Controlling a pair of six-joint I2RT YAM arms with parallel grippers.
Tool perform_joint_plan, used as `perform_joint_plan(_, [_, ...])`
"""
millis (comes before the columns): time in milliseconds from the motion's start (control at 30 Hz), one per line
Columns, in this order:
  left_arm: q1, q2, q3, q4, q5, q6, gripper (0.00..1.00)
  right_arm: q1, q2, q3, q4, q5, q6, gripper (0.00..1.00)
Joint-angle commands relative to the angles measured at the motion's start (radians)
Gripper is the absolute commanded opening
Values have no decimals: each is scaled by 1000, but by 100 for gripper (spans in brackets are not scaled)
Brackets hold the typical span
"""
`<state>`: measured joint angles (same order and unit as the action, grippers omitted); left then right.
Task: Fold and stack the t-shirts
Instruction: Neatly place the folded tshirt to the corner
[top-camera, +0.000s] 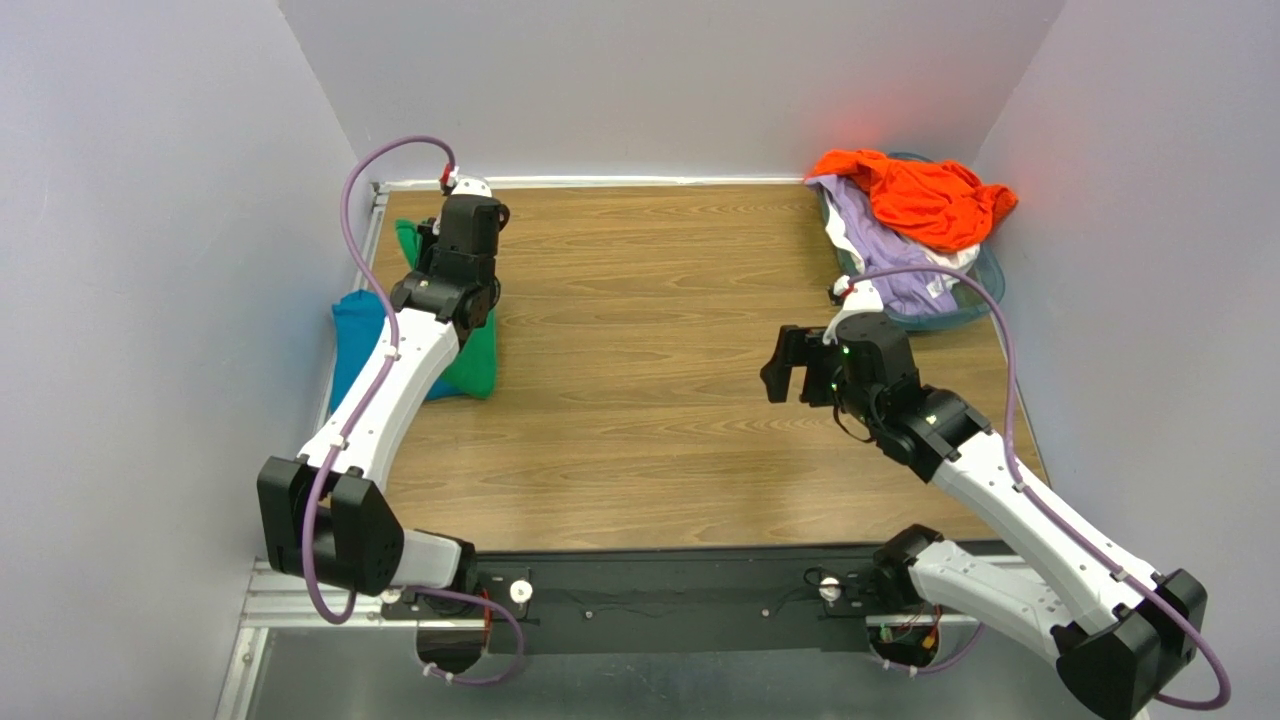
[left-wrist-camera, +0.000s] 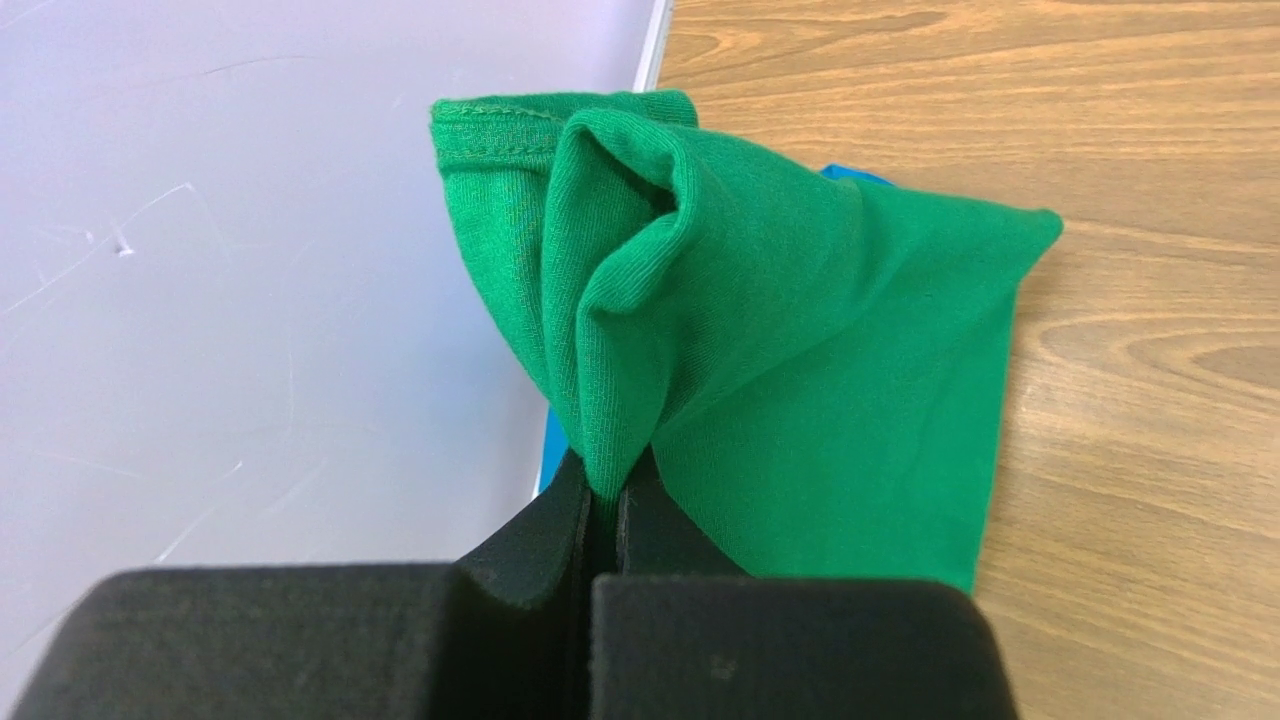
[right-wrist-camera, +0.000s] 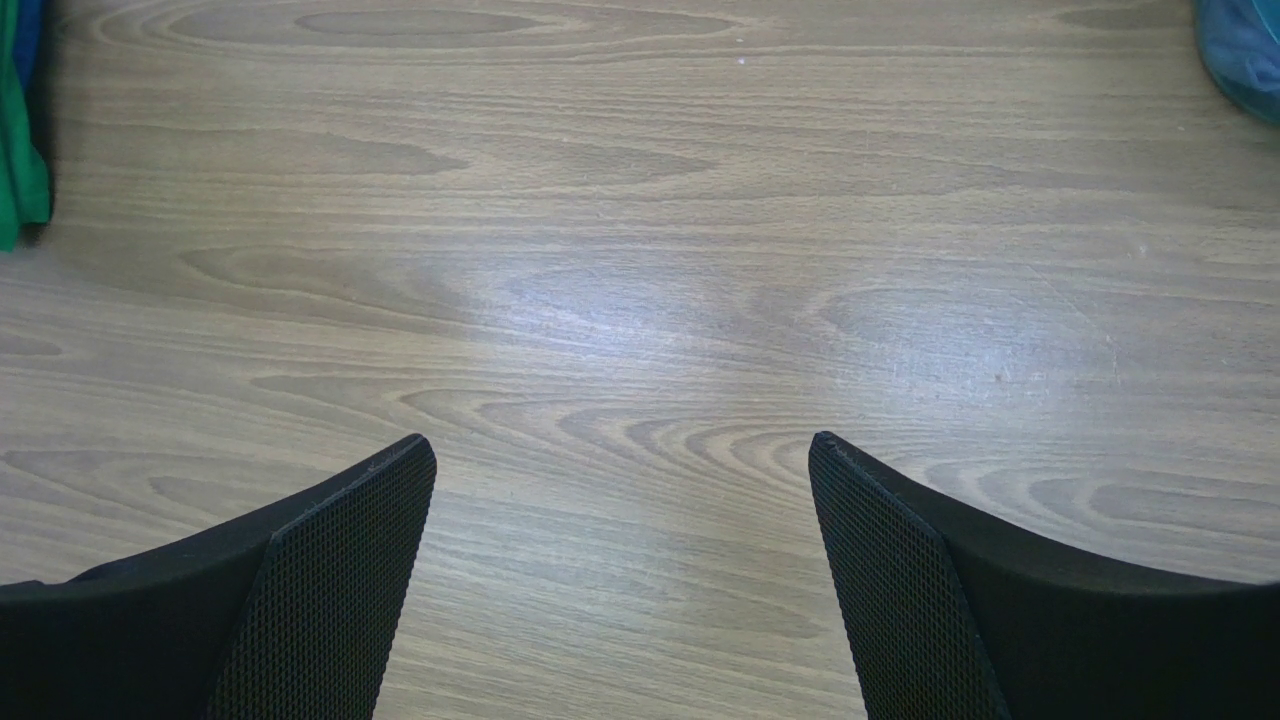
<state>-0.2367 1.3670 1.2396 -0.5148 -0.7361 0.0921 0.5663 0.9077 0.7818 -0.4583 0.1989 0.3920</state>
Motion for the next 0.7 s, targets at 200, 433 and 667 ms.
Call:
perform_joint_plan(200, [4, -75, 47, -17, 131, 26, 0, -2, 2, -9, -17, 46, 13, 100])
perform_joint_plan(433, [4, -97, 73, -33, 136, 43, 0, 0, 10, -9, -19, 48, 13, 100])
perform_joint_plan(667, [4, -129, 73, -45, 90, 44, 0, -2, 11, -7, -17, 50, 11, 100])
